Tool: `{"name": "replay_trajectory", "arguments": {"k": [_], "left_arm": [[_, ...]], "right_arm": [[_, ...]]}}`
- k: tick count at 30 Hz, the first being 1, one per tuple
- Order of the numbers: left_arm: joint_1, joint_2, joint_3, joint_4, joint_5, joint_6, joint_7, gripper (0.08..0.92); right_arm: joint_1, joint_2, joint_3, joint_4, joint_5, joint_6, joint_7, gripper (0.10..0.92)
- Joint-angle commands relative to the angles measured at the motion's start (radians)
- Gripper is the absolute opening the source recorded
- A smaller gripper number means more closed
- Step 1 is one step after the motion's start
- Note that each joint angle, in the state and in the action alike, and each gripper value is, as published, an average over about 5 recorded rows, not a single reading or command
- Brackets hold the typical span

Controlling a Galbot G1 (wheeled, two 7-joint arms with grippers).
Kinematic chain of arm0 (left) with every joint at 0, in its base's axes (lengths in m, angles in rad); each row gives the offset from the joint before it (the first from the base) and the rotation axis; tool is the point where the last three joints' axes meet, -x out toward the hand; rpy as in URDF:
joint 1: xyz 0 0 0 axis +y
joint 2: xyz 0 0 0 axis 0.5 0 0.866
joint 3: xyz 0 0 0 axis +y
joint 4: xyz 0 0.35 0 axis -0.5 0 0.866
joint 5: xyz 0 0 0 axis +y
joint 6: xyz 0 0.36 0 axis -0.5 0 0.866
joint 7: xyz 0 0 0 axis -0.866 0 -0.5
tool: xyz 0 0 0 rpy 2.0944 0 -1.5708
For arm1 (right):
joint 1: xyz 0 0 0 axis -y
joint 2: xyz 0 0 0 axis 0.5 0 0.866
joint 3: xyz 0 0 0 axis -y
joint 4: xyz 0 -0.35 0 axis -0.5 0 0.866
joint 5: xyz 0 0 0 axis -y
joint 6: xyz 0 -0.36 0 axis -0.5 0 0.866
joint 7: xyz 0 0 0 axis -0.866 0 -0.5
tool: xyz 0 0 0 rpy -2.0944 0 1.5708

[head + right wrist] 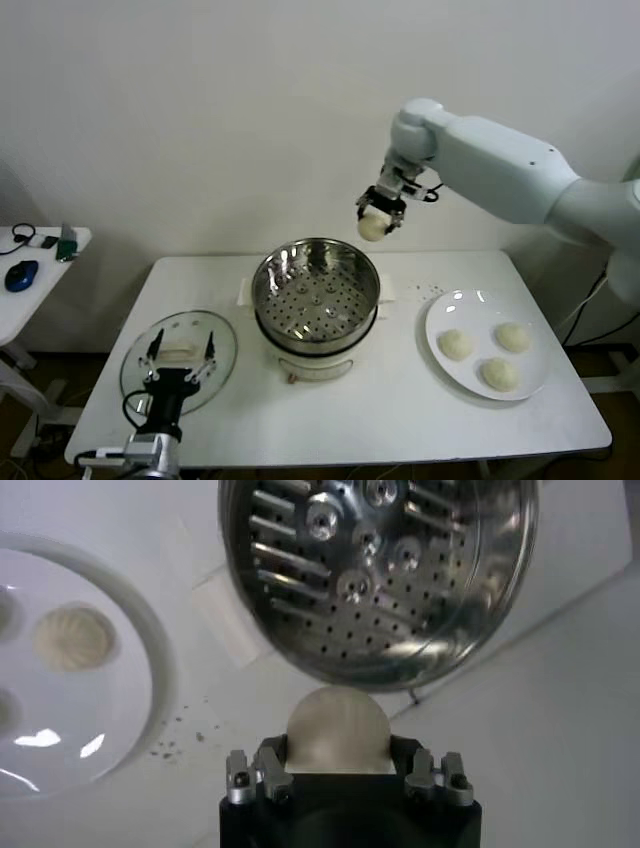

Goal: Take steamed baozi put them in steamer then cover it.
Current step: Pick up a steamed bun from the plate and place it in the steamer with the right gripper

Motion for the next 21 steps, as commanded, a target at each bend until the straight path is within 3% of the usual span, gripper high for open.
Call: {"name": "replay_trajectory", "arguments": {"k": [1, 11, 21], "left_arm": [[0.004, 0.005, -0.001, 0.001, -0.009, 0.003, 0.000, 0.823], [0.017, 0.021, -0.006, -0.031, -0.027, 0.016, -0.004, 0.823], [0.018, 0.025, -0.004, -0.030, -0.031, 0.019, -0.005, 0.823]], "right_arm": [[-0.051, 0.158, -0.008, 0.032, -0.188, 0.133, 0.035, 0.670], [-0.206, 0.259, 0.074, -0.116, -0.505, 0.255, 0.129, 0.670], [-0.263, 0.302, 0.084, -0.202, -0.555, 0.272, 0.155, 0.678]]}}
